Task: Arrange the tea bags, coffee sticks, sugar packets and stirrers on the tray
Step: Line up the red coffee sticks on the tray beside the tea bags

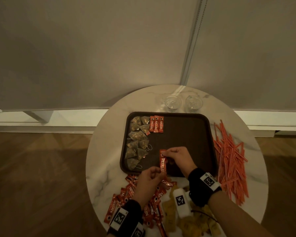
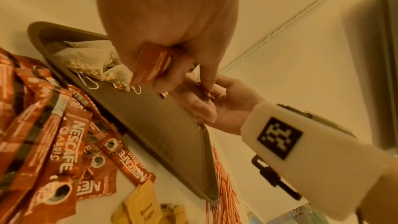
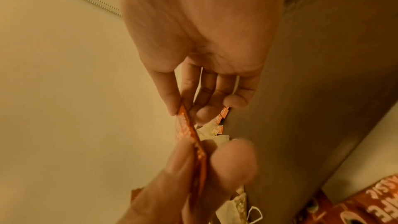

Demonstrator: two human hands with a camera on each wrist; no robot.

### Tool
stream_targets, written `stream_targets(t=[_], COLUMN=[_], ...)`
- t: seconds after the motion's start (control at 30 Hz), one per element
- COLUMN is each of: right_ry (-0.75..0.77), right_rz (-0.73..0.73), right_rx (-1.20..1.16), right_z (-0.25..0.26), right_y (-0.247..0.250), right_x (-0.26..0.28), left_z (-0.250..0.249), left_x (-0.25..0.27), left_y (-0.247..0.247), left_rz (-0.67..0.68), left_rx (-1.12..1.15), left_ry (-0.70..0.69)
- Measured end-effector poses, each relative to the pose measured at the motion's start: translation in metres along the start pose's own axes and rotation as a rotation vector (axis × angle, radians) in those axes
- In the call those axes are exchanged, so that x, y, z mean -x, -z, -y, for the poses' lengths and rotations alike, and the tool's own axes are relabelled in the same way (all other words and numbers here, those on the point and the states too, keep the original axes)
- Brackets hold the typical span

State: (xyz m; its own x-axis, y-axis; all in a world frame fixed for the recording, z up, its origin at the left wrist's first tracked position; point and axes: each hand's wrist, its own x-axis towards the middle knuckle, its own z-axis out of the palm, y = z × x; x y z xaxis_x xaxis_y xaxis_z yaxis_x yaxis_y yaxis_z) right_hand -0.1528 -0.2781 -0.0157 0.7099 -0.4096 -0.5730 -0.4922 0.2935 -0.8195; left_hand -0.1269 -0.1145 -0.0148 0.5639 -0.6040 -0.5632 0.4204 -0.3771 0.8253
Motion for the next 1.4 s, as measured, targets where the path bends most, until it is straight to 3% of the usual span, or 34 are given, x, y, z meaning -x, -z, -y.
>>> stream_targets(t=[0.23, 0.37, 0.63, 0.77, 0.9, 1.07, 1.4], right_ry=[-0.083, -0.047, -0.075, -0.11, -0.143, -0.168, -0.195], right_rz=[0.043, 0.023, 0.0, 0.03, -0.021, -0.134, -0.174], right_rx=[-0.107, -0.114, -0.036, -0.031, 0.03, 0.288, 0.572], right_z=[-0.025, -0.043, -0.049, -0.048, -0.045, -0.046, -0.01], right_y=[0.005, 0.008, 0.011, 0.011, 0.02, 0.047, 0.061], right_x=[0.021, 0.035, 0.022, 0.011, -0.008, -0.047, -0.14], left_z=[0.001, 0.004, 0.01, 0.011, 0.013, 0.021, 0.024], left_x=[0.001, -0.008, -0.026, -0.034, -0.048, -0.068, -0.1], left_y=[-0.001, 0.0, 0.006, 0.007, 0.006, 0.008, 0.007], left_rz=[-0.06, -0.009, 0.02, 0.041, -0.012, -0.081, -0.108], left_rx=[0.028, -0.047, -0.168, -0.115, -0.083, -0.059, 0.077], left_ry=[-0.036, -0.002, 0.027, 0.065, 0.123, 0.201, 0.188])
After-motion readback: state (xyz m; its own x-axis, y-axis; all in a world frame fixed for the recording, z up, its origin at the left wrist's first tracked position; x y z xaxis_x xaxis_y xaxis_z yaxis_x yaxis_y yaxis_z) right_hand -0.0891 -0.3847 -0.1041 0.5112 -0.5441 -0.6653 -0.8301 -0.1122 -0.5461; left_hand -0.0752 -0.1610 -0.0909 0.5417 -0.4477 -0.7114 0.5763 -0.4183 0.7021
